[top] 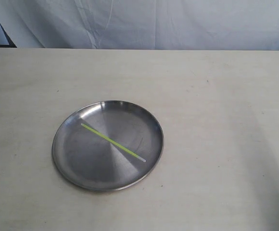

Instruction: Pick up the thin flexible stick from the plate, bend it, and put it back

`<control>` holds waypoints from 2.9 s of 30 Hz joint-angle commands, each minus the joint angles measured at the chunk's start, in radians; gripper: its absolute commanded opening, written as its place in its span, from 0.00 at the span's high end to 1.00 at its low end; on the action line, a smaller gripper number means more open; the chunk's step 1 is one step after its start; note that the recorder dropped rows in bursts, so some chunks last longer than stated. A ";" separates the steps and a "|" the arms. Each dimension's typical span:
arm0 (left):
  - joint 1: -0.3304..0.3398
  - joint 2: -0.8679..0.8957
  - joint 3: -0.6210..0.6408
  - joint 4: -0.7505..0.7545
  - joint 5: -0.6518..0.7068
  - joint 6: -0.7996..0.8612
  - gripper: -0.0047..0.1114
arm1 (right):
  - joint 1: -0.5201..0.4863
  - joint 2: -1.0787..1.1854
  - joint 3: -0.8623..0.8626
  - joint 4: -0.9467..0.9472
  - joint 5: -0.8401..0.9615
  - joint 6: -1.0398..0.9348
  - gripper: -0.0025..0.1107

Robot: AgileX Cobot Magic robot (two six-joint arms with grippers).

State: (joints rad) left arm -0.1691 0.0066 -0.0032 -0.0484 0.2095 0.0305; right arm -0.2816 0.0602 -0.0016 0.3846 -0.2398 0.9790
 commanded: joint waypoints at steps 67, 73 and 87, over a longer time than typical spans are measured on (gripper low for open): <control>-0.002 -0.007 0.003 0.042 -0.009 -0.002 0.96 | 0.590 1.558 -1.035 -2.129 -0.557 0.984 0.95; -0.002 -0.007 0.003 0.042 -0.009 -0.002 0.96 | 0.609 1.748 -1.109 -2.129 -0.553 0.936 0.58; -0.002 -0.007 0.003 0.042 -0.009 -0.002 0.96 | 0.609 1.814 -1.141 -2.129 0.378 0.528 0.67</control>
State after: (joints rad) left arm -0.1691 0.0066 -0.0032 0.0000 0.2095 0.0305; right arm 0.3297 1.8976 -1.1331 -1.7502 -0.1612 1.5472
